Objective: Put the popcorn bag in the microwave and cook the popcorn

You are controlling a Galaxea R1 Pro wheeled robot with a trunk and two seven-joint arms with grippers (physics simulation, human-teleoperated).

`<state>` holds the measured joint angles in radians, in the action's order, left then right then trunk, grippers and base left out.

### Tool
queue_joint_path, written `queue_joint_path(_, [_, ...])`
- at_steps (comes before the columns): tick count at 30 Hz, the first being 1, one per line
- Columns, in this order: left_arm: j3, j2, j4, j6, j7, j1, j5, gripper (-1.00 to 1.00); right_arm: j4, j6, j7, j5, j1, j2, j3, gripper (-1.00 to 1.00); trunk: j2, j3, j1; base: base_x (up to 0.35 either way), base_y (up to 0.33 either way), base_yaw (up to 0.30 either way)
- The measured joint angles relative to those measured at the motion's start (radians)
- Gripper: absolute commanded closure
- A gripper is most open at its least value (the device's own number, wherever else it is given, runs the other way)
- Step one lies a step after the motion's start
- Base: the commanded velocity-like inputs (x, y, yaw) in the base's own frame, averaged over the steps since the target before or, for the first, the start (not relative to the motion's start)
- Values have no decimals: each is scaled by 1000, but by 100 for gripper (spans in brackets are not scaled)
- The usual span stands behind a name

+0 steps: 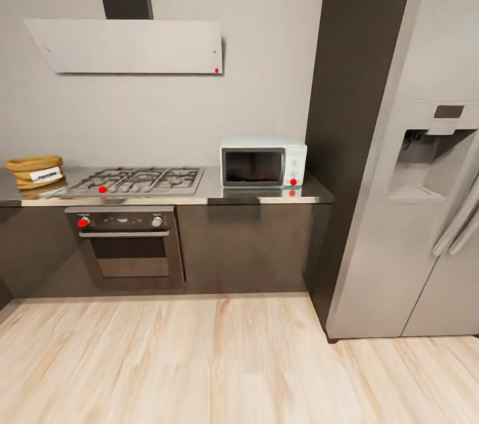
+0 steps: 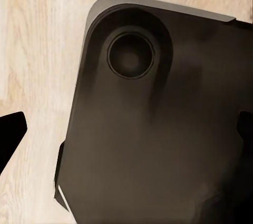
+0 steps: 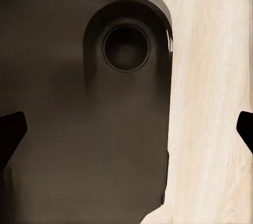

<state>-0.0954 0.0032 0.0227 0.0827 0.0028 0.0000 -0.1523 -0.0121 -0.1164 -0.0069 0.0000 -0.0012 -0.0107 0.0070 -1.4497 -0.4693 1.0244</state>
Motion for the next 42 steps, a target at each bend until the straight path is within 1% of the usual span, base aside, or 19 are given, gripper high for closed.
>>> queue_joint_path(42, [-2,0,0,3,0,0,0,-100,0,0,0,0,0,0,0,-100,0,0,0,325,-5,0])
